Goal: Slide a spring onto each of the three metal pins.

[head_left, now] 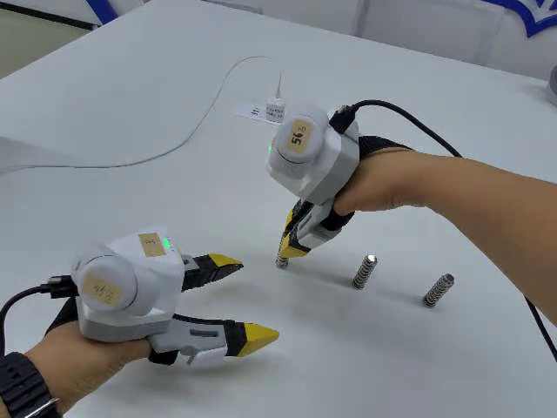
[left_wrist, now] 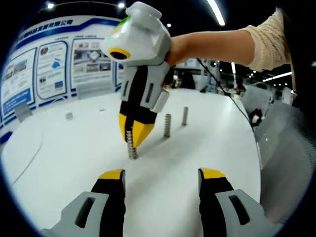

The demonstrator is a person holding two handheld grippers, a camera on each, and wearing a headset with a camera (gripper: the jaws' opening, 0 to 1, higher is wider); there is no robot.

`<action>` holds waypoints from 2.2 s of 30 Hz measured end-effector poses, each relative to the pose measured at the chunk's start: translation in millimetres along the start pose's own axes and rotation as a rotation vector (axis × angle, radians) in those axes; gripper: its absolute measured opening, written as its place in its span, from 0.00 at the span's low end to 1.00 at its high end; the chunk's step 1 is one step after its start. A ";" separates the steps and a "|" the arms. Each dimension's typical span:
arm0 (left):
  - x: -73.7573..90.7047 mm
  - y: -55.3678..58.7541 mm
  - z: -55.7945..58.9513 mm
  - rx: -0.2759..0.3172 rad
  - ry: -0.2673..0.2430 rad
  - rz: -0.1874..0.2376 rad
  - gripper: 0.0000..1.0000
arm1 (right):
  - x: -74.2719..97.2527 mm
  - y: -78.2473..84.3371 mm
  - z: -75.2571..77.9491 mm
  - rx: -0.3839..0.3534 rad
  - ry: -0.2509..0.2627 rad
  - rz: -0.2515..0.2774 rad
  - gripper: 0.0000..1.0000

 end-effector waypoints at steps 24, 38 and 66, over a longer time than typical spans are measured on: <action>-1.8 -3.2 -0.1 -0.001 -0.003 0.000 0.61 | 1.3 13.4 -0.1 -0.056 0.004 0.031 0.18; -4.0 -8.9 -3.4 -0.012 -0.008 0.000 0.62 | 25.8 36.0 0.0 -0.141 0.046 0.107 0.25; -11.2 -20.0 -11.9 -0.036 0.000 -0.010 0.65 | 62.4 109.8 5.0 -0.358 0.186 0.285 0.42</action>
Point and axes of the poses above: the centre of the closed fingertips' face, and the gripper's own axes: x roughly backward along the fingers, z roughly to its right, y roughly out of its underside, the point moved 3 cm from there along x, roughly backward along the fingers, and after that the axes turned 4 degrees about -x, right-handed, at the moved point
